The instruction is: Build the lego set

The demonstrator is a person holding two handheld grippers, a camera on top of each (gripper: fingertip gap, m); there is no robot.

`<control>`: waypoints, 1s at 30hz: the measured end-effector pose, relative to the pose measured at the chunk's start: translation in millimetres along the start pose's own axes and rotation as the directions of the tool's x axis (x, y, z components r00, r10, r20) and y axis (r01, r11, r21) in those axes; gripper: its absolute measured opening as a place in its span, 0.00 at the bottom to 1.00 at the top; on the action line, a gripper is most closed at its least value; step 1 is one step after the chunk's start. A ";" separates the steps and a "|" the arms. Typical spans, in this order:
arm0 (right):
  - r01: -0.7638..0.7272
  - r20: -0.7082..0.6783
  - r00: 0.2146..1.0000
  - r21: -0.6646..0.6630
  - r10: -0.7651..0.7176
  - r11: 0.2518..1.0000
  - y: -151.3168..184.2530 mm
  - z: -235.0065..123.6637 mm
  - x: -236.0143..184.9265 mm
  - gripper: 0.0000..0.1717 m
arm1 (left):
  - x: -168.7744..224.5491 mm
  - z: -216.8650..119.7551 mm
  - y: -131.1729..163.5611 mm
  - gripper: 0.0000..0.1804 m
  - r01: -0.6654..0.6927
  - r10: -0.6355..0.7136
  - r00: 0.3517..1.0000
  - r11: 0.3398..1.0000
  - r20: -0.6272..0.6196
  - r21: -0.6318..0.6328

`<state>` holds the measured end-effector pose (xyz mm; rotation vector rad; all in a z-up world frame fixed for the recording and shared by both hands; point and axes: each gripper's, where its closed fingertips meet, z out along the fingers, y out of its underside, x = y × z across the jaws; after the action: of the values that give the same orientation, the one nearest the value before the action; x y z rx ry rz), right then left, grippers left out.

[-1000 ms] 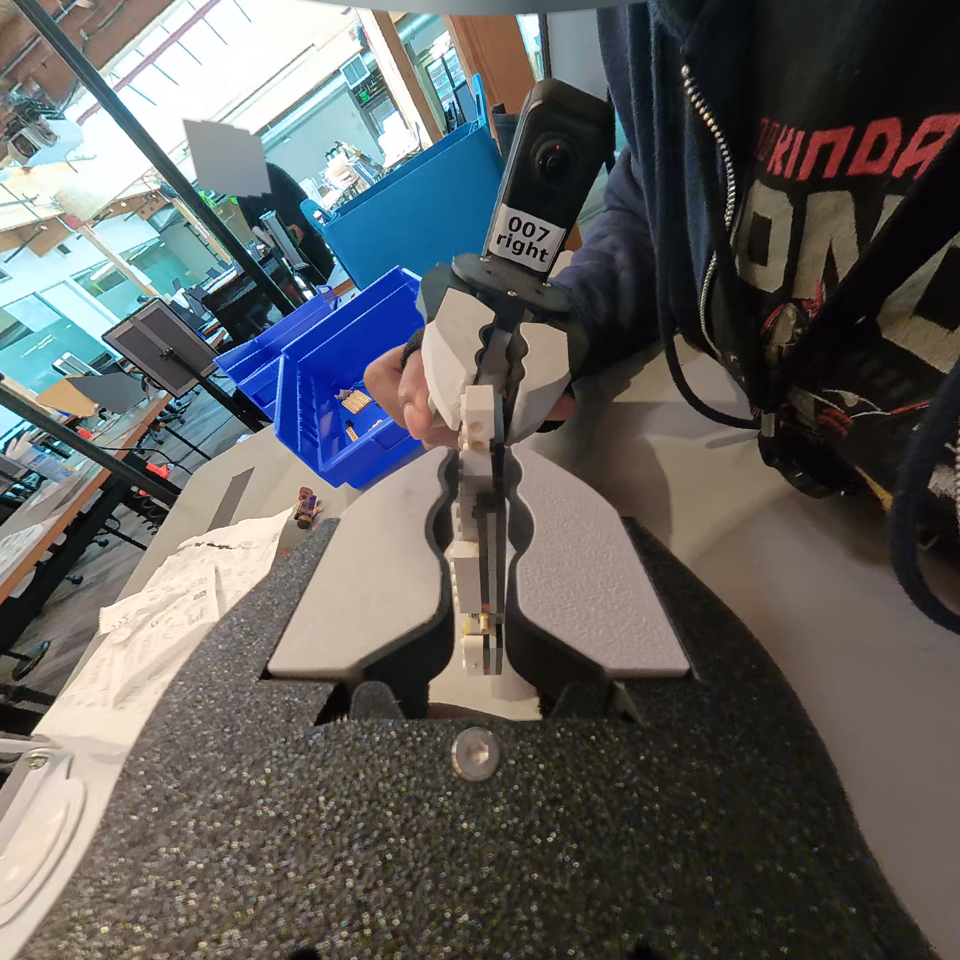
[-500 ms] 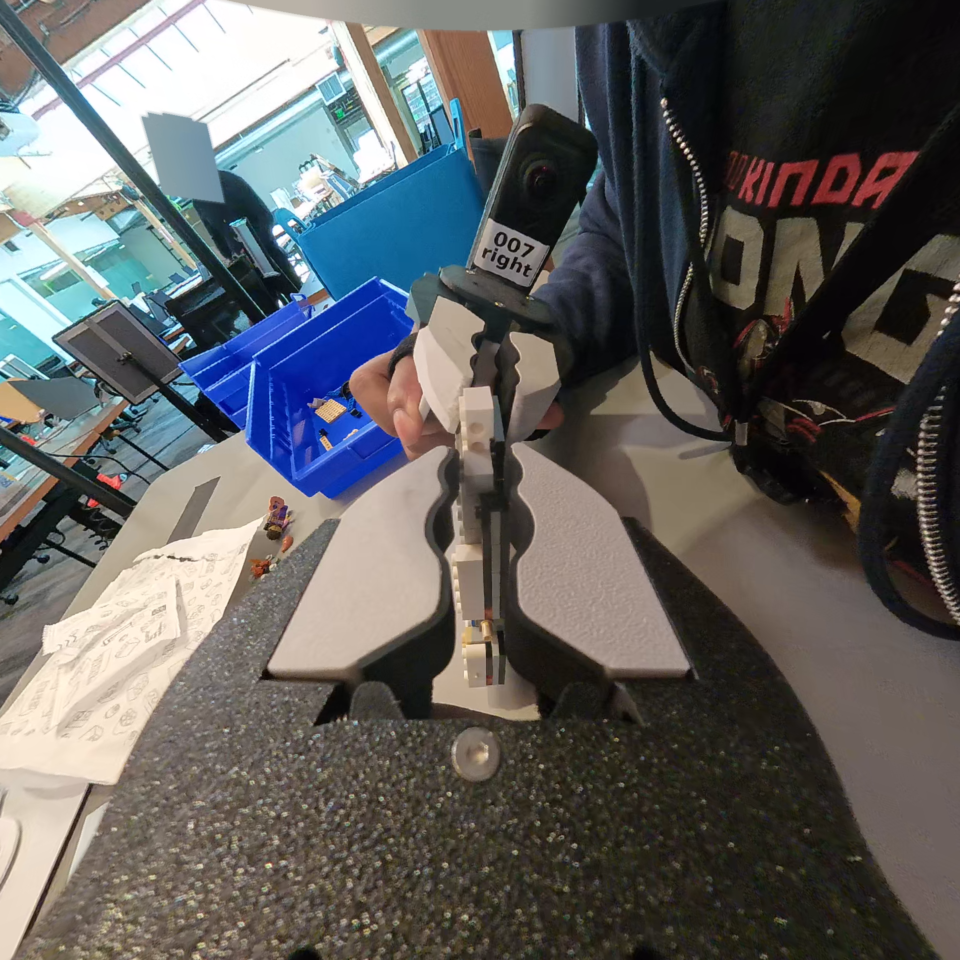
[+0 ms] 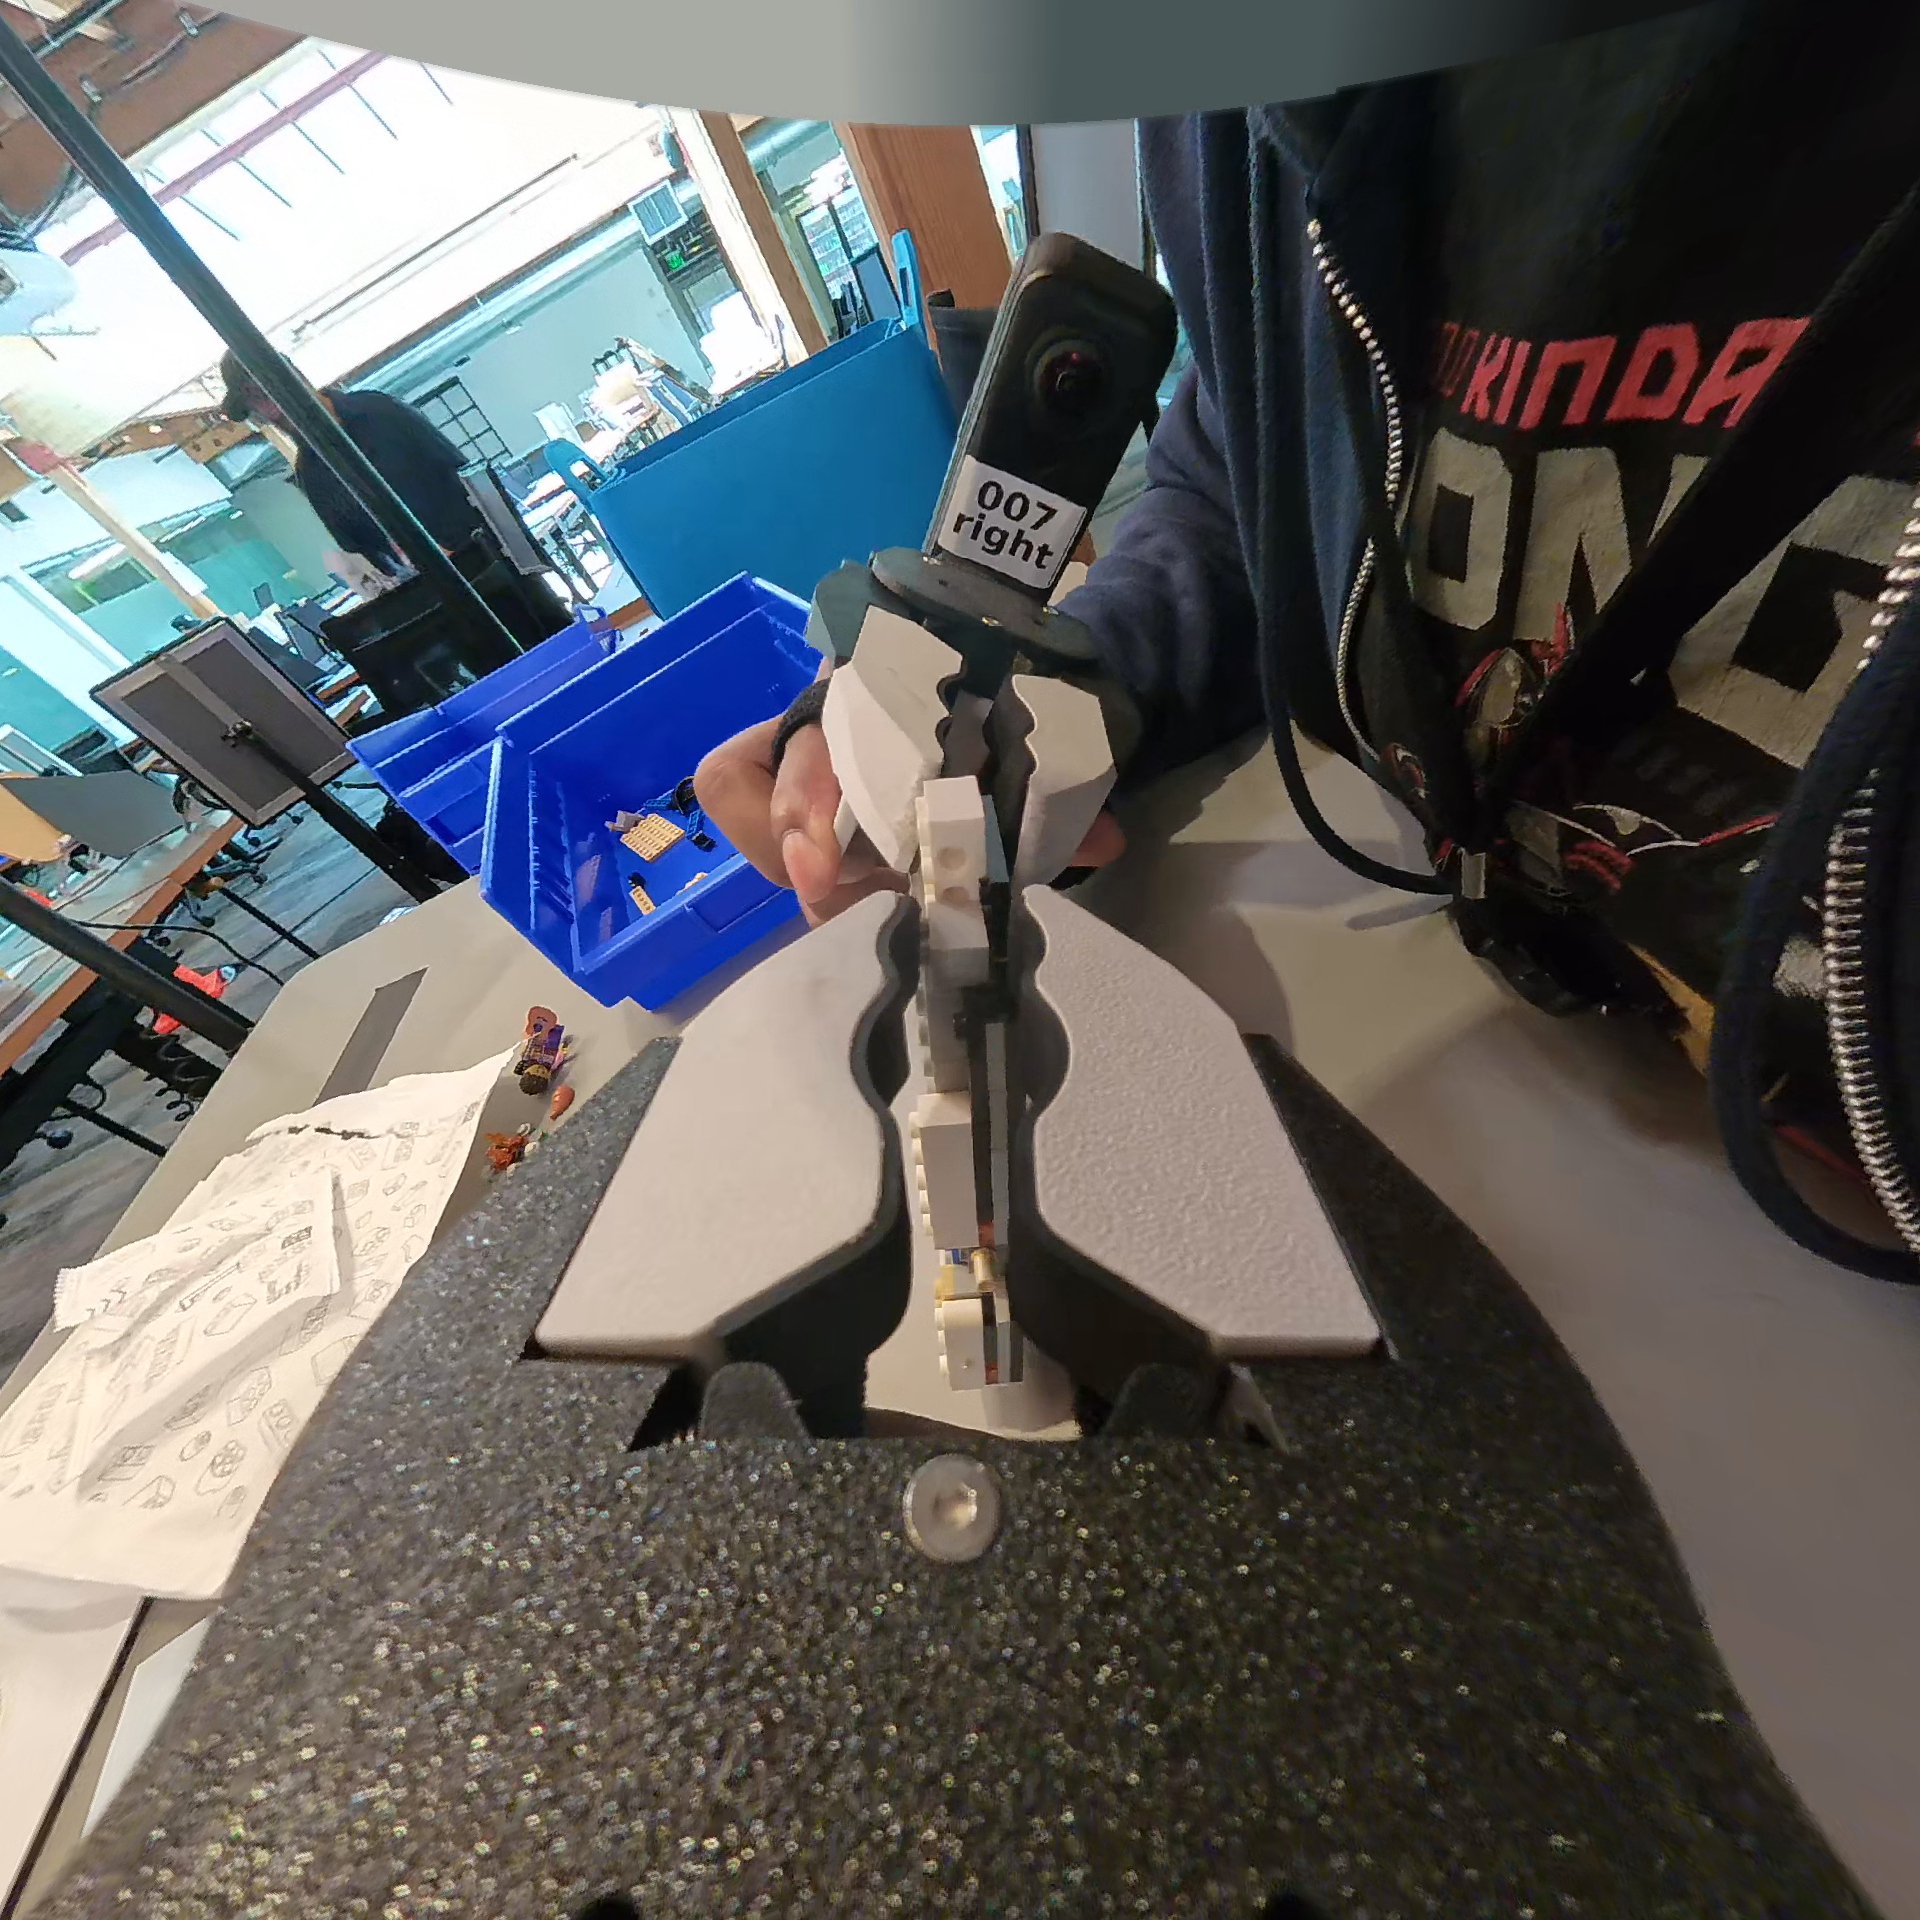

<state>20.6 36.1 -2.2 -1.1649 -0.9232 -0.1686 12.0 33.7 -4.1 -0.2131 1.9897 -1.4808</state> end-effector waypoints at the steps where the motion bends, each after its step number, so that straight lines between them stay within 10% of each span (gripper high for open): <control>1: -0.010 0.001 1.000 -0.006 0.010 1.000 1.2 0.1 0.4 0.09 | -0.8 0.0 1.1 0.09 -0.002 0.002 1.000 1.000 0.005 -0.005; 12: -0.215 0.080 0.972 -0.081 0.222 0.973 11.5 4.2 -2.3 0.14 | -5.3 -4.9 9.3 0.08 -0.023 0.024 0.999 0.999 0.029 -0.032; 30: -0.111 0.089 0.989 -0.087 0.119 0.990 15.9 4.5 -8.1 0.10 | -9.3 10.8 17.5 0.09 0.027 -0.028 0.999 0.999 -0.031 -0.040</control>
<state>21.9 44.0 -18.8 -1.3074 -0.9360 -0.0583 29.7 35.6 -18.0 -0.2361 2.0506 -1.4710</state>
